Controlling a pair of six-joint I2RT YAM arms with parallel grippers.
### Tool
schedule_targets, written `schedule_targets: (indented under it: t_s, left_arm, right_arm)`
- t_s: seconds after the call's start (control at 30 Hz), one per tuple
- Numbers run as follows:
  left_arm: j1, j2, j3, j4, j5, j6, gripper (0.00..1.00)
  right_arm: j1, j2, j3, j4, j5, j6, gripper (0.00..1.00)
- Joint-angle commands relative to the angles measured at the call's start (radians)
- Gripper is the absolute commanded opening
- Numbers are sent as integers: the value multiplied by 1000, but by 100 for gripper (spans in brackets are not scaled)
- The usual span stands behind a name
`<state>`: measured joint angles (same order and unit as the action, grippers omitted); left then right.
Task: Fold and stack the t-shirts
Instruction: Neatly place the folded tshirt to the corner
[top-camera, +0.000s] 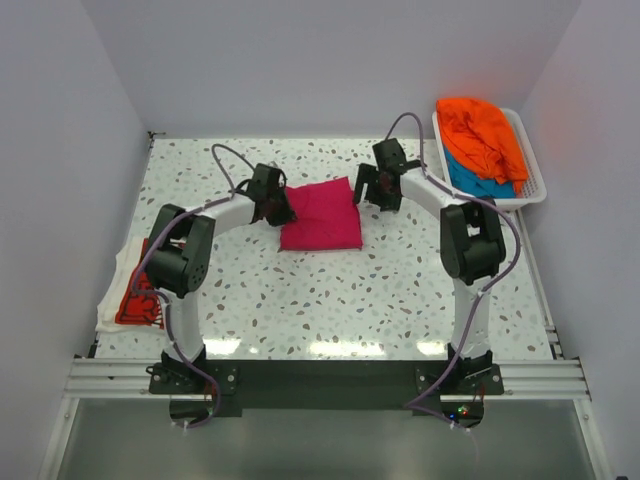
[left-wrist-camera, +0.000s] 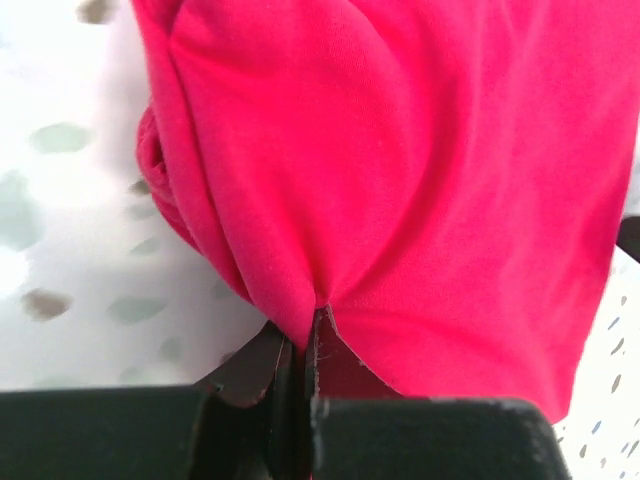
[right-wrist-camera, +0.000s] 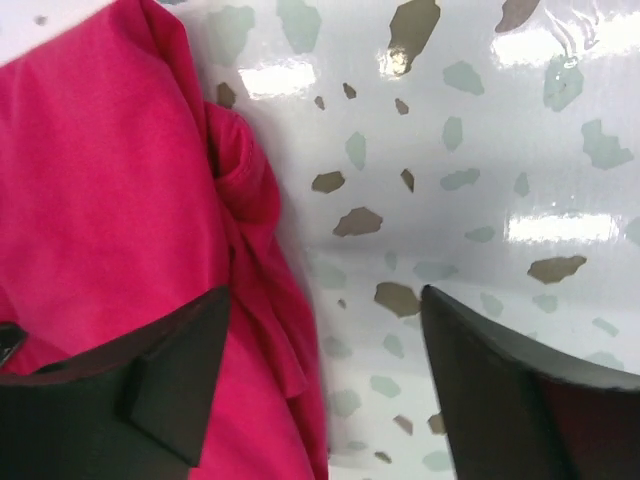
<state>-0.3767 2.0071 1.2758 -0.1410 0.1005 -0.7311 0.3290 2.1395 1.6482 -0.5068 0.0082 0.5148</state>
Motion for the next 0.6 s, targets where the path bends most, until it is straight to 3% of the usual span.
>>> schedule_targets:
  t_s: [0.0,0.07,0.23,0.57]
  left_arm:
    - [61,-120,3,-106,-91,-97,0]
    - [107,-152,23,-130,-134,-119,0]
    - [243,-197,30,-219,-163,-165,0]
    - [456,-243,-44,-195,-136,-191,0]
  right_arm:
    - [30,-153,-13,16,-7,-4,84]
    - [48,-193,-39,27,-7,-6,98]
    - [122,-237,-67,39,-5,-6,99]
    - [209,-299,-134,99,-37,13,99]
